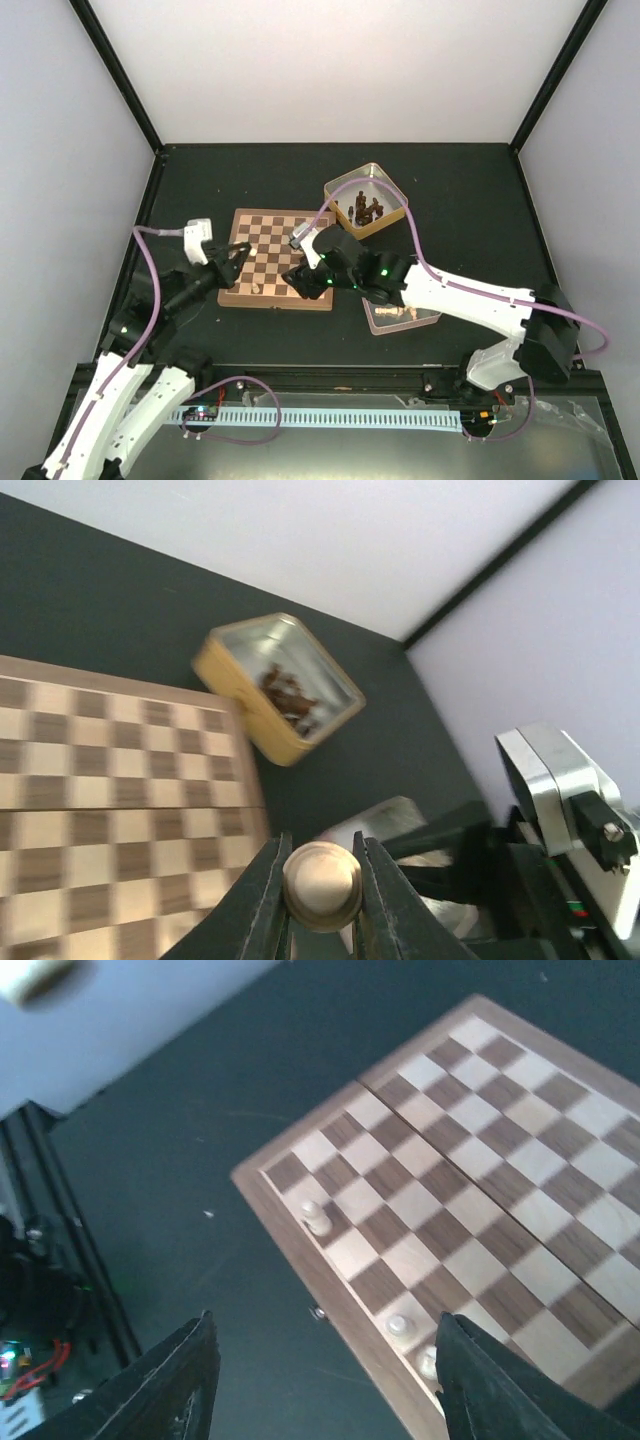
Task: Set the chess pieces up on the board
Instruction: Place the chess piece on the chessboard.
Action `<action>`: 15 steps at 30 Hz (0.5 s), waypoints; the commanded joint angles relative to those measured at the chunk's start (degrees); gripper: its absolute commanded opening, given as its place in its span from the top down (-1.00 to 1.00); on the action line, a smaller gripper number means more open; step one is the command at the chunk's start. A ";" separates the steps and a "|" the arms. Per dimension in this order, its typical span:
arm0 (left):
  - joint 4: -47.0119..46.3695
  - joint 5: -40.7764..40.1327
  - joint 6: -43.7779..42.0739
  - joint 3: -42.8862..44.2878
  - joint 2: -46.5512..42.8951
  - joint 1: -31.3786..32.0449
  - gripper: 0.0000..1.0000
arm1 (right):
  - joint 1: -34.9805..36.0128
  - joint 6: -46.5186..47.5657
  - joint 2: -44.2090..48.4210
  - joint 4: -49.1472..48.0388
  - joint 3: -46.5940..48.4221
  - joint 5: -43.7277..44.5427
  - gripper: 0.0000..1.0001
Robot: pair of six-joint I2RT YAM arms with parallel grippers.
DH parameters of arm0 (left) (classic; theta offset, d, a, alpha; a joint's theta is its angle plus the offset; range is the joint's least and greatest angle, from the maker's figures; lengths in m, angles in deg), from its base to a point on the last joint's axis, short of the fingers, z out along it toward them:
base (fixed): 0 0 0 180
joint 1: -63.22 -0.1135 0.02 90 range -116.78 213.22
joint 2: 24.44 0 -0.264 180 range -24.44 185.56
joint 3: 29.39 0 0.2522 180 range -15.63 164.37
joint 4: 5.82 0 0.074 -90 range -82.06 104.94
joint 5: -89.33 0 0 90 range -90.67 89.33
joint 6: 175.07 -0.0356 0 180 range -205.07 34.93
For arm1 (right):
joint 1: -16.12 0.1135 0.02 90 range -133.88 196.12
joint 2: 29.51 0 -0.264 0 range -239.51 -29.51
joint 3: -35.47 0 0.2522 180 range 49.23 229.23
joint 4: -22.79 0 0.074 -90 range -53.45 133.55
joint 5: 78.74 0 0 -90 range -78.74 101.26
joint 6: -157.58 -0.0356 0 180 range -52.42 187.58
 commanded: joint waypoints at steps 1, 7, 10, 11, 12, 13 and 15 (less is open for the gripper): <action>-15.83 18.72 11.79 -2.77 2.93 -0.23 0.97 | 0.06 5.23 4.86 -16.89 -4.80 -6.16 -0.20; -17.90 24.65 14.45 -2.26 6.34 -0.19 0.97 | 0.11 7.50 7.61 -20.52 -5.04 -6.11 -0.21; -17.66 27.02 13.70 -2.05 7.39 -0.23 0.96 | 0.11 9.45 7.05 -20.54 -3.84 -5.17 -0.20; -17.41 27.95 12.80 -1.76 7.70 -0.23 0.94 | 0.11 10.07 6.51 -19.85 -2.63 -4.72 -0.19; -16.60 28.52 11.62 -1.14 7.96 -0.23 0.93 | 0.08 10.67 5.99 -18.95 -1.58 -4.18 -0.18; -15.30 28.58 10.65 -0.42 8.18 -0.23 0.92 | 0.12 11.40 5.52 -18.02 -0.58 -3.84 -0.15; -14.12 28.45 9.02 0.67 8.32 -0.23 0.92 | 0.12 12.86 4.73 -16.85 0.66 -3.32 -0.06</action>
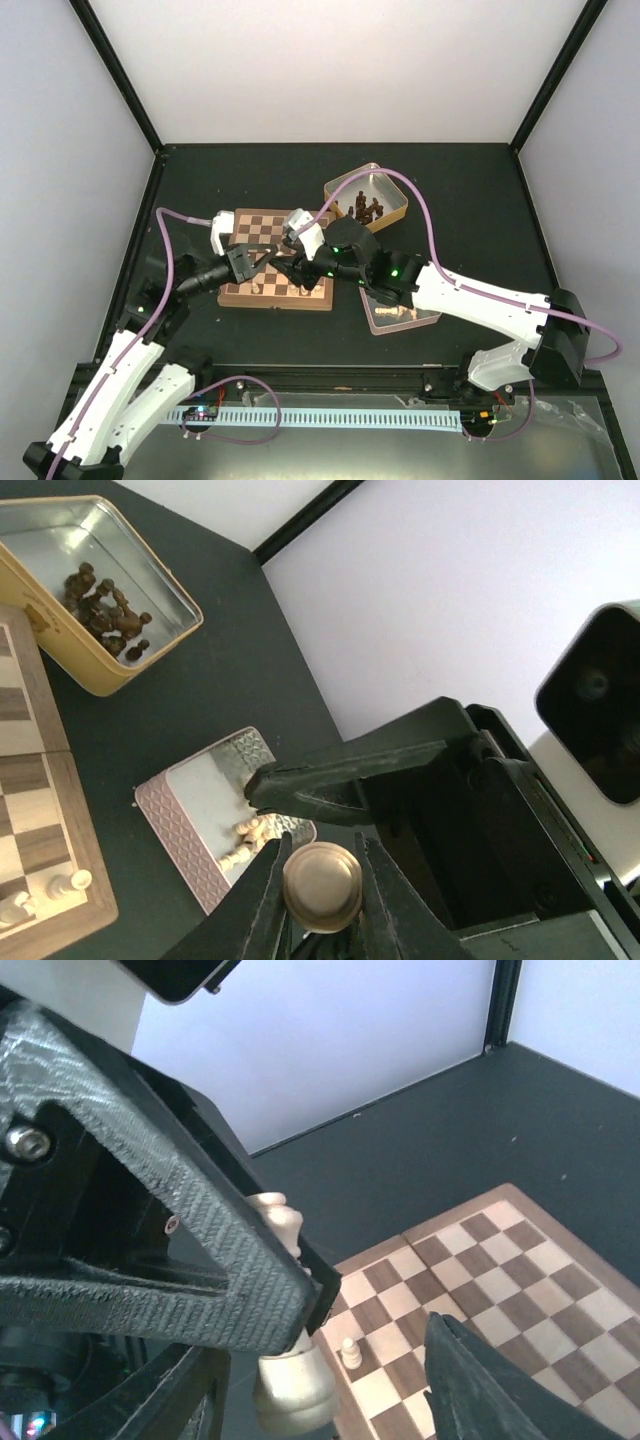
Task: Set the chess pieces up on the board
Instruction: Place the chess piece on the chessboard.
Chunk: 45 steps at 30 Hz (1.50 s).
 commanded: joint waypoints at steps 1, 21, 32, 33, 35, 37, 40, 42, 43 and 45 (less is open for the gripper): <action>1.16 3.79 -3.30 3.97 0.34 -0.25 0.92 | 0.00 4.68 -1.35 0.30 4.00 1.81 0.00; 16.32 -0.41 -18.59 13.37 0.36 -0.34 -0.39 | 0.04 15.15 5.57 -1.65 -4.13 0.21 0.83; 24.45 15.05 -25.97 17.26 8.68 -0.34 -0.09 | 0.03 25.46 10.24 -2.31 -8.60 -8.14 0.81; 24.33 16.19 -25.92 17.21 9.15 -0.34 -0.01 | 0.05 25.63 10.20 -2.31 -8.65 -8.42 0.81; 23.63 18.25 -25.52 16.93 9.92 -0.34 0.16 | 0.05 25.99 10.09 -2.33 -8.65 -8.88 0.81; 23.33 18.58 -25.28 16.83 10.40 -0.34 0.39 | 0.00 26.02 9.92 -2.45 -8.65 -8.87 0.81; 23.58 18.53 -25.49 16.47 10.78 -0.34 0.61 | 0.01 26.06 9.74 -2.58 -8.59 -8.47 0.81; 23.54 19.06 -25.49 16.11 10.96 -0.34 0.64 | 0.06 25.99 9.61 -2.60 -8.65 -8.11 0.81; 23.52 19.43 -25.57 15.89 11.04 -0.34 0.62 | 0.05 25.89 9.53 -2.56 -8.65 -7.94 0.81; 23.82 19.98 -26.07 15.68 11.05 -0.38 0.57 | 0.06 25.80 9.39 -2.64 -8.65 -7.79 0.81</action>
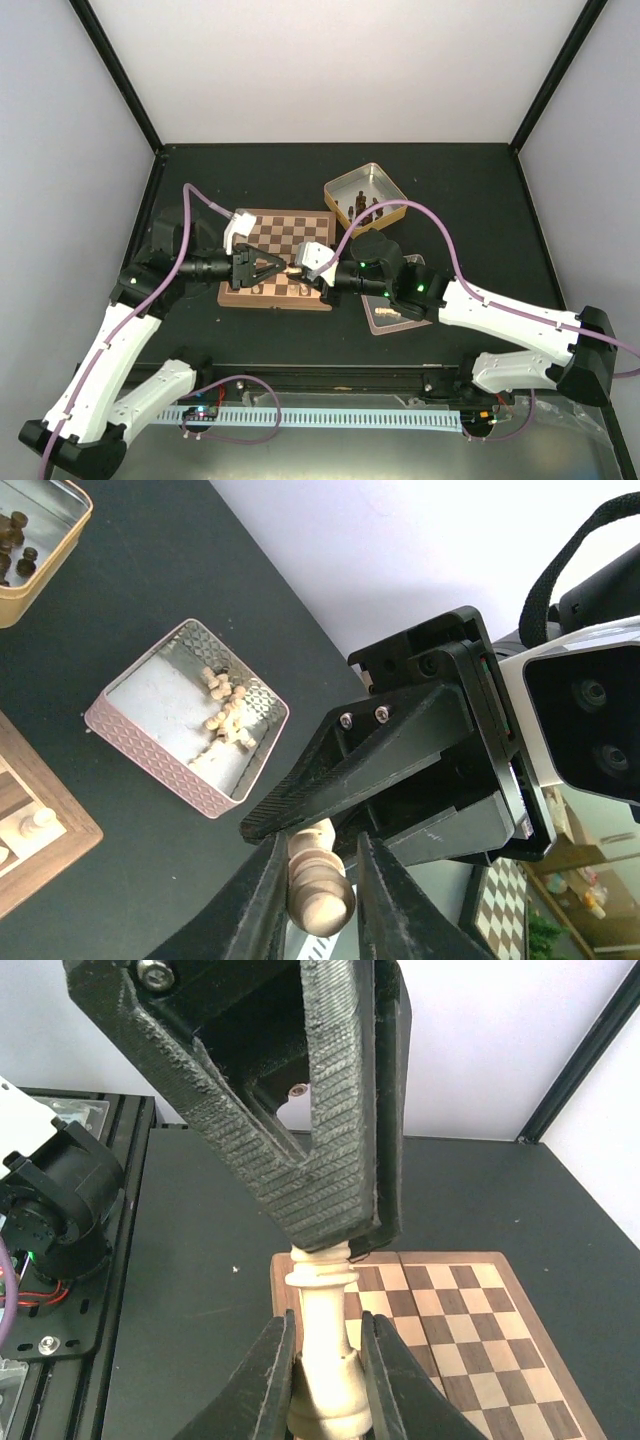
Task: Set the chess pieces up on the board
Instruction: Place the chess piece on the chessboard.
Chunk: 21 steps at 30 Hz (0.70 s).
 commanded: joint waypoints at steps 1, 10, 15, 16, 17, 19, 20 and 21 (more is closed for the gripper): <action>1.42 3.48 -1.67 -0.20 0.48 0.14 0.54 | -0.14 0.73 -0.16 -2.13 -0.29 0.13 0.81; 3.13 4.19 -4.07 -0.31 1.38 0.14 0.86 | -0.15 0.58 -1.14 -2.14 0.30 0.86 0.80; 3.10 2.99 -4.40 0.08 1.61 0.14 0.97 | -0.20 -0.90 -1.76 -1.61 0.85 2.71 0.67; 3.12 1.70 -4.38 0.17 1.70 0.14 0.97 | -0.27 -1.47 -1.98 -1.06 1.07 3.28 0.58; 3.29 0.63 -4.37 0.36 1.77 0.14 0.97 | -0.20 -1.98 -2.14 -0.58 1.14 3.82 0.45; 4.23 -5.37 -4.54 1.00 1.88 0.07 0.97 | -0.21 -2.82 -2.12 0.05 0.65 4.76 0.13; 4.98 -9.28 -4.61 1.42 1.96 0.06 0.97 | -0.22 -3.10 -1.83 0.11 0.11 5.11 0.00; 6.05 -13.16 -4.64 1.90 2.09 0.05 0.97 | -0.22 -3.44 -1.44 -0.17 -0.77 5.27 -0.09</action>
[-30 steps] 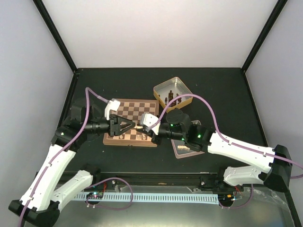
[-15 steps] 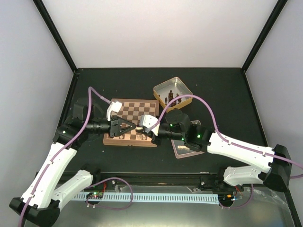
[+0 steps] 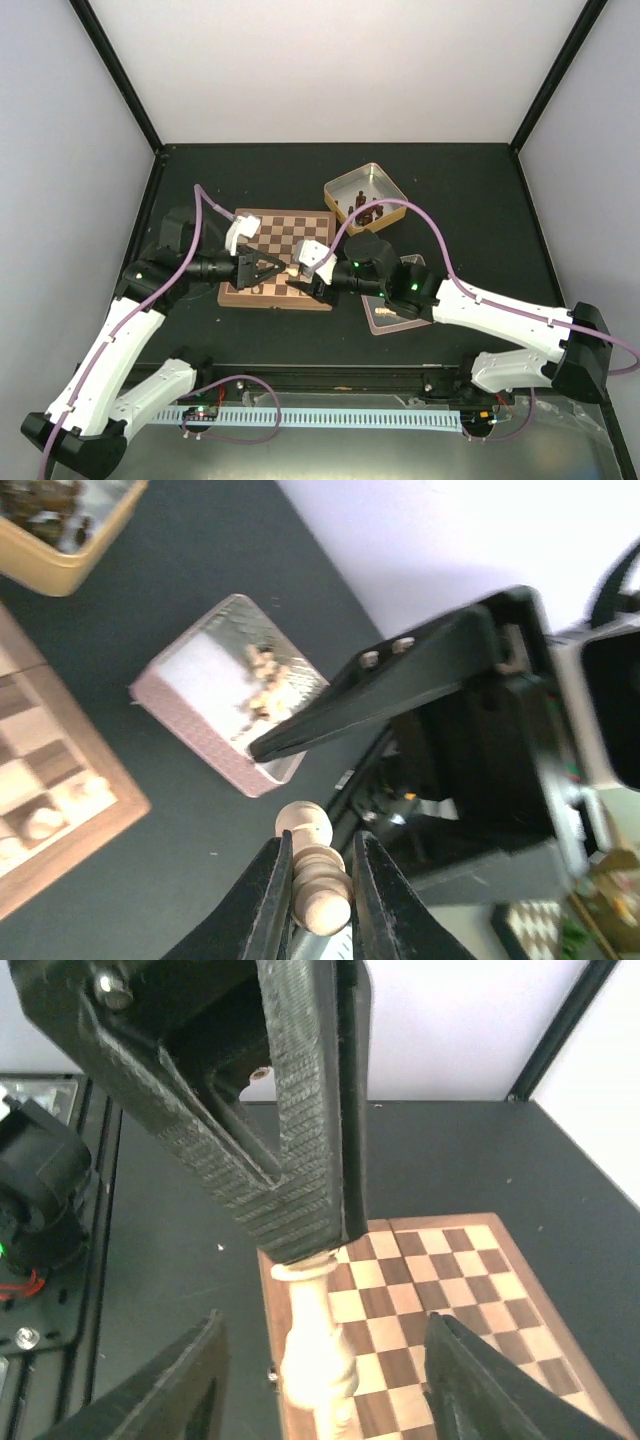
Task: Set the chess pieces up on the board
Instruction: Place the chess piece on the chessboard.
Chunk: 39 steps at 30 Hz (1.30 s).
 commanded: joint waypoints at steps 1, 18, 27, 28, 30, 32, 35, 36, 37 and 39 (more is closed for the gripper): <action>4.40 -16.29 -1.26 2.87 0.58 0.16 0.97 | -0.24 -2.35 0.91 -1.56 -1.76 2.70 -0.17; 3.18 -50.18 6.94 -7.71 7.72 -3.46 0.97 | -0.49 -30.68 2.72 -9.41 -9.08 21.99 -0.34; -1.65 -45.47 8.80 -12.17 12.58 -8.14 0.97 | -3.00 -34.33 4.88 -10.77 -12.48 26.80 -0.35; -1.34 -44.90 8.56 -12.10 13.74 -8.22 0.97 | -3.21 -34.66 5.22 -10.92 -12.92 27.06 -0.35; -1.68 -43.74 8.43 -12.74 15.48 -8.27 0.97 | -3.50 -35.34 5.73 -11.21 -13.63 27.22 -0.35; -2.73 -42.74 8.42 -13.61 16.68 -8.27 0.97 | -3.68 -35.57 6.04 -11.25 -14.09 27.15 -0.35; -3.37 -42.24 8.52 -13.85 17.61 -8.27 0.97 | -3.79 -35.91 6.09 -11.04 -14.25 27.25 -0.35; -3.47 -42.47 8.49 -13.63 17.79 -8.27 0.97 | -3.85 -36.01 6.10 -10.92 -14.28 27.31 -0.35; -3.43 -42.71 8.46 -13.38 17.91 -8.27 0.97 | -3.80 -36.10 6.08 -10.94 -14.36 27.34 -0.35; -3.88 -42.41 8.35 -13.05 17.99 -8.27 0.97 | -3.86 -36.26 5.96 -10.90 -14.39 27.29 -0.35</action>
